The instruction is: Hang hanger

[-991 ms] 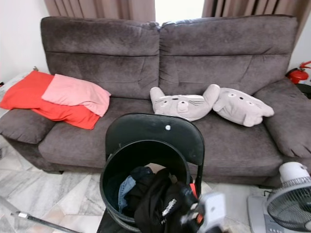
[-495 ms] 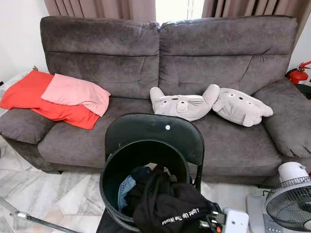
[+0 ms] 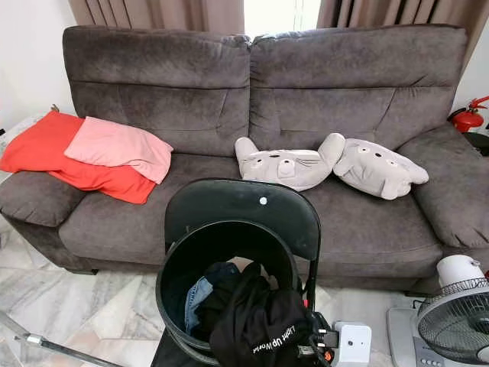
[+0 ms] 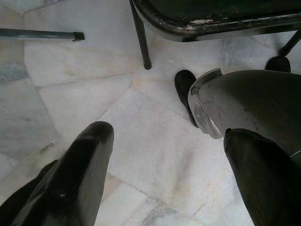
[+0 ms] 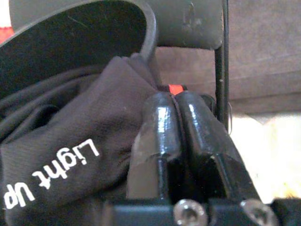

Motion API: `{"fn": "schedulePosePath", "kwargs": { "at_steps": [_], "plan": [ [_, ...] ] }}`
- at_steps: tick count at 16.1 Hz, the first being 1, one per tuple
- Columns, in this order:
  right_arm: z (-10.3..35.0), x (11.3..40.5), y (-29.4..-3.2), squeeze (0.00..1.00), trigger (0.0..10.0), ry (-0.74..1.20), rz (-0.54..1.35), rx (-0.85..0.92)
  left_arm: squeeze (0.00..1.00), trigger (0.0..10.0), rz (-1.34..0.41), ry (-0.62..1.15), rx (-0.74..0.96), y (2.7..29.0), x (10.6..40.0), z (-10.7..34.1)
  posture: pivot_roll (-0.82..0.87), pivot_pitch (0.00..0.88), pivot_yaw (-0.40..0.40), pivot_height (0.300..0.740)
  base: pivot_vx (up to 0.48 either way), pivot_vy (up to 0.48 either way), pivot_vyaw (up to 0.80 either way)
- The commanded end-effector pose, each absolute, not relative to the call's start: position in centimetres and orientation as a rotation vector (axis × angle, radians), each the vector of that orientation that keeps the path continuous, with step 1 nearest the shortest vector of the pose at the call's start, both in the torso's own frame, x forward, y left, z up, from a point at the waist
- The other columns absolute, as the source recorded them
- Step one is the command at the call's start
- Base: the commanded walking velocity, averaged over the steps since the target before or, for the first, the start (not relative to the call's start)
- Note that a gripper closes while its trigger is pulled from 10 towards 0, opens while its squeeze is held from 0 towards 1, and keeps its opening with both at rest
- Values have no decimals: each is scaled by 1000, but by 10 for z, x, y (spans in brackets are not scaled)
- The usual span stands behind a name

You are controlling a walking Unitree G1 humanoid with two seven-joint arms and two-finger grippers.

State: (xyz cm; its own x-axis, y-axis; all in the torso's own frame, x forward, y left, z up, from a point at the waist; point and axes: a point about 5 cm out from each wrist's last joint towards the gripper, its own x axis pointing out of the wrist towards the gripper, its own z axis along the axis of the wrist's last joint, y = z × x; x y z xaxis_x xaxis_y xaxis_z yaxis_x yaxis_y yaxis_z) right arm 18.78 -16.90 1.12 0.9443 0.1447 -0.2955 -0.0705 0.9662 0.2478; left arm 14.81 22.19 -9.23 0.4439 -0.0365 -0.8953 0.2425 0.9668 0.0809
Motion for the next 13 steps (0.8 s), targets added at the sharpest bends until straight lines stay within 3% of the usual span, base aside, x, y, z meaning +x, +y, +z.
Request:
{"fn": "schedulePosePath", "kwargs": {
  "at_steps": [1, 3, 4, 5, 6, 13],
  "plan": [
    [1, 184, -169, 0, 0, 386, 94, 233, 0, 10000, -175, 1121, 226, 224, 143, -94, -6, 5, 38, 740, 0, 0, 0],
    [-4, 181, -168, 0, 0, 418, 79, 235, 0, 10000, -177, 1121, 227, 224, 143, -94, -3, 3, 37, 740, 0, 0, 0],
    [-3, 181, -167, 439, 10000, 401, 79, 253, 0, 10000, -176, 1122, 227, 224, 143, -94, -2, 1, 38, 740, 0, 0, 0],
    [0, 183, -168, 847, 10000, 378, 73, 247, 0, 10000, -176, 1123, 228, 224, 143, -94, -3, 1, 37, 740, 0, 0, 0],
    [3, 184, -168, 1000, 10000, 358, 70, 261, 0, 10000, -175, 1123, 228, 224, 143, -94, -4, 1, 37, 740, 0, 0, 0],
    [16, 165, -179, 1000, 10000, 279, -12, 275, 0, 10000, -175, 1120, 226, 224, 144, -94, -17, 15, 37, 740, 0, 0, 0]
  ]
}}
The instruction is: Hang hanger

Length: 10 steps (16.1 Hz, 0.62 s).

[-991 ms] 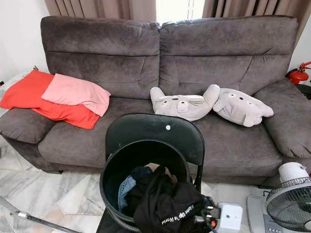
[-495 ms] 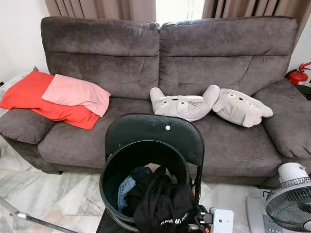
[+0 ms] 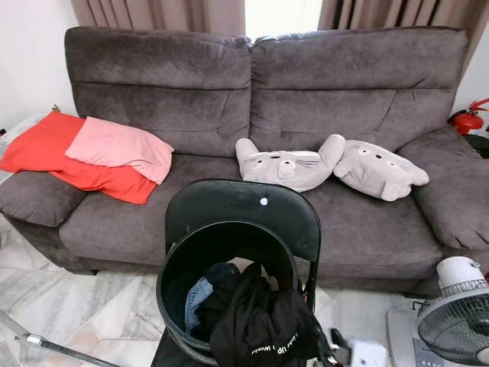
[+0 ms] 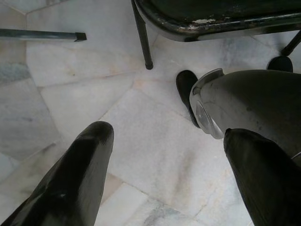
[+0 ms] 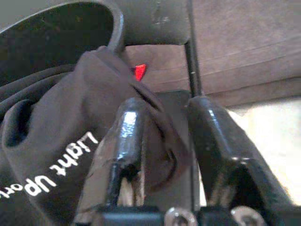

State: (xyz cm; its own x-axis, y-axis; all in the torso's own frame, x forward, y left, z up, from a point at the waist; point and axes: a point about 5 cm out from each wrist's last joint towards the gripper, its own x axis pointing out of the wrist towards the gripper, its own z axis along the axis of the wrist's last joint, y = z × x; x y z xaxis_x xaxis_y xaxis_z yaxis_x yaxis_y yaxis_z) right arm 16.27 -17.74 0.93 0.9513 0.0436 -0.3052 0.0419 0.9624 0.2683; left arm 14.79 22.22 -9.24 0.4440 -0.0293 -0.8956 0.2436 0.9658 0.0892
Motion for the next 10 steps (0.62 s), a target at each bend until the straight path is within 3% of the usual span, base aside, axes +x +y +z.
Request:
{"fn": "schedulePosePath", "kwargs": {
  "at_steps": [1, 5, 7, 10],
  "plan": [
    [18, 159, -181, 1000, 10000, 282, -29, 266, 0, 10000, -175, 1120, 228, 224, 144, -94, -22, 16, 39, 740, 0, 0, 0],
    [43, 158, -183, 1000, 10000, 139, -16, 167, 0, 10000, -173, 1117, 230, 225, 145, -93, -20, 18, 42, 740, 0, 0, 0],
    [77, 178, -168, 1000, 10000, 13, 244, 121, 0, 10000, -171, 1115, 233, 225, 146, -93, -23, 19, 45, 740, 0, 0, 0],
    [91, 193, -159, 1000, 10000, 10, 448, 79, 0, 10000, -168, 1113, 233, 226, 146, -92, -20, 18, 46, 740, 0, 0, 0]
  ]
}}
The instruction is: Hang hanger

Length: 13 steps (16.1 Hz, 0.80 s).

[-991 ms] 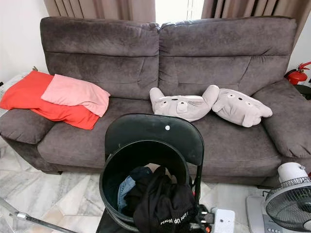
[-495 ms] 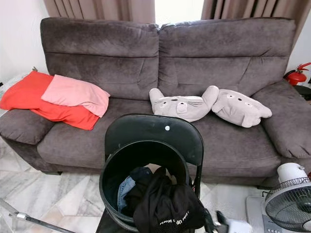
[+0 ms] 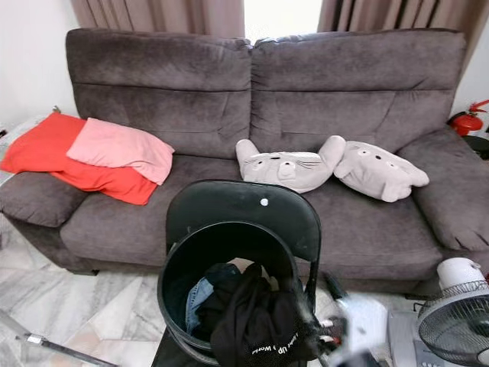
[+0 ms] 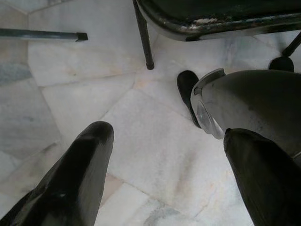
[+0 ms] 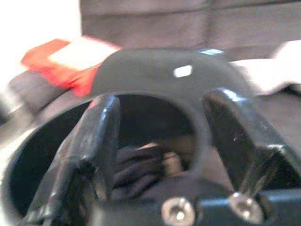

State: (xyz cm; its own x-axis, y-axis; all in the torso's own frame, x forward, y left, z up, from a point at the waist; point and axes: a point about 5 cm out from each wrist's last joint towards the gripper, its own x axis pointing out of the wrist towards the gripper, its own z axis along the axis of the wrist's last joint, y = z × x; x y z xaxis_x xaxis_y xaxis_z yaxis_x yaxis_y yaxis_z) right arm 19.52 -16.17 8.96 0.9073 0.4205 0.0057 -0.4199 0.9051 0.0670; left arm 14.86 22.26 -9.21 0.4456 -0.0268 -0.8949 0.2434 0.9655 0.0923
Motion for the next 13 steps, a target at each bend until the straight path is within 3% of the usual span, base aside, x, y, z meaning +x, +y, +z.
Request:
{"fn": "schedulePosePath", "kwargs": {
  "at_steps": [1, 3, 7, 11, 13],
  "plan": [
    [93, 193, -150, 1000, 10000, 38, 593, 60, 0, 10000, -168, 1112, 233, 226, 146, -92, -20, 19, 46, 740, 0, 0, 0],
    [93, 187, -146, 1000, 10000, 107, 833, -30, 0, 10000, -164, 1109, 230, 226, 147, -92, -18, 20, 43, 740, 0, 0, 0],
    [81, 176, -161, 1000, 10000, 280, 1074, -180, 0, 10000, -164, 1109, 226, 225, 147, -92, -25, 26, 43, 740, 0, 0, 0],
    [78, 200, -172, 1000, 10000, 253, 1053, -327, 0, 10000, -160, 1107, 224, 225, 148, -92, -15, 31, 41, 740, 0, 0, 0],
    [86, 226, -188, 1000, 10000, 165, 861, -316, 0, 10000, -156, 1105, 222, 225, 148, -92, -11, 30, 39, 740, 0, 0, 0]
  ]
}}
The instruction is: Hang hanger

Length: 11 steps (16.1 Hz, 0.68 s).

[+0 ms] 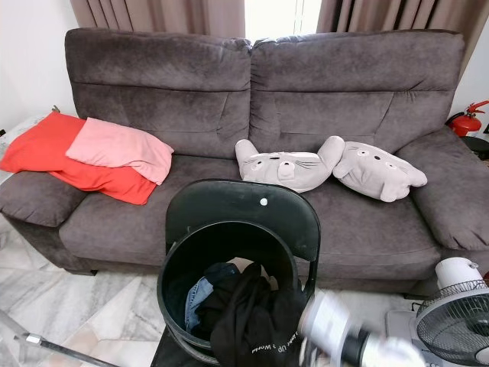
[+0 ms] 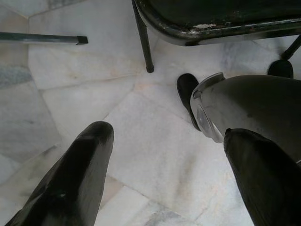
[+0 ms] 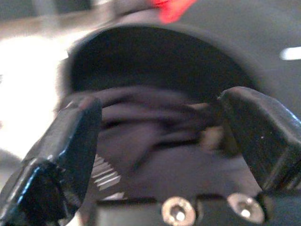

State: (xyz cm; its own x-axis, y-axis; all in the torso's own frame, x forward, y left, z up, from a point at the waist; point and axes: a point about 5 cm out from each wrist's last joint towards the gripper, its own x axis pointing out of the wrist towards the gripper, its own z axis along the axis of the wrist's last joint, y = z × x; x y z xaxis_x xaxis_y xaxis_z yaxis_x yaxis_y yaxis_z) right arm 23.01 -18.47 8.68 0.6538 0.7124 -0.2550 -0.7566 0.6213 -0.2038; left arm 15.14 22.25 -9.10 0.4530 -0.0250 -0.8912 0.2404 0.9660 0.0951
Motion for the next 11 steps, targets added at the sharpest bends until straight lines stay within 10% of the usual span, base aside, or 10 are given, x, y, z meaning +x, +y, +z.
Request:
{"fn": "schedulePosePath", "kwargs": {
  "at_steps": [1, 2, 3, 11],
  "plan": [
    [93, 241, -198, 1000, 10000, 97, 698, -267, 0, 10000, -157, 1107, 223, 226, 148, -92, -7, 30, 40, 740, 0, 0, 0],
    [96, 245, -199, 867, 10000, 70, 653, -250, 0, 10000, -156, 1107, 223, 226, 148, -92, -6, 31, 43, 740, 0, 0, 0],
    [108, 254, -197, 0, 10000, -19, 529, -136, 0, 10000, -152, 1105, 224, 227, 147, -92, -6, 31, 46, 740, 0, 0, 0],
    [86, 243, -176, 0, 10000, -53, 57, 147, 0, 10000, -74, 1075, 188, 231, 144, -92, 10, 18, 58, 740, 0, 0, 0]
  ]
}}
